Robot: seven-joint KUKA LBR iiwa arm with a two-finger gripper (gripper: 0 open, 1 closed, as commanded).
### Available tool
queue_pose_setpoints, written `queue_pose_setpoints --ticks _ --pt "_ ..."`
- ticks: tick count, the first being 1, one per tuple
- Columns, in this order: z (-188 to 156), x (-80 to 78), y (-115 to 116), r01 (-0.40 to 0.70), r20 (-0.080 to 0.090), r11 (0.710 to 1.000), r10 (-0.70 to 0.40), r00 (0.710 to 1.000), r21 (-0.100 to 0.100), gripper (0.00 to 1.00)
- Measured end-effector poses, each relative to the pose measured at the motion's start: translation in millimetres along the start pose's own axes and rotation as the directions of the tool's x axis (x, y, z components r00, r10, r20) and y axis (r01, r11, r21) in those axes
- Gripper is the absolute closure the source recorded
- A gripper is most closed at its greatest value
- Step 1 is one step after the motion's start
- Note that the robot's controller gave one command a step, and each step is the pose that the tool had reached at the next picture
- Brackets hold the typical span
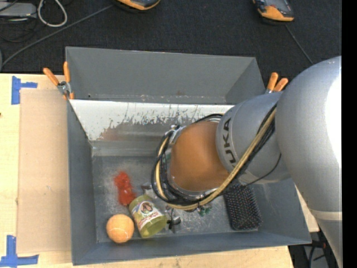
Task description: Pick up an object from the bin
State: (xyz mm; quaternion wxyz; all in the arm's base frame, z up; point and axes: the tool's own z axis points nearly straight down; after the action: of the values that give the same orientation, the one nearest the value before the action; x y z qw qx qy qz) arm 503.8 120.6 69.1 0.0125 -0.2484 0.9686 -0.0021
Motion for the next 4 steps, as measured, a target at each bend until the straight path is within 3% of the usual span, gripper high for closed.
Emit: queue_pose_setpoints --ticks 1,2,3,4 --pt "0.1 0.1 0.0 0.0 0.0 1.0 0.0 1.0 0.0 1.0" --pt "0.1 -1.5 6.7 -0.115 -0.002 0.993 0.115 0.993 0.0 1.0" --pt "0.6 -42.9 32.7 -0.013 -0.004 1.0 0.013 1.0 0.003 1.0" --pt "0.6 -42.9 32.8 -0.013 -0.004 1.0 0.013 1.0 0.003 1.0"
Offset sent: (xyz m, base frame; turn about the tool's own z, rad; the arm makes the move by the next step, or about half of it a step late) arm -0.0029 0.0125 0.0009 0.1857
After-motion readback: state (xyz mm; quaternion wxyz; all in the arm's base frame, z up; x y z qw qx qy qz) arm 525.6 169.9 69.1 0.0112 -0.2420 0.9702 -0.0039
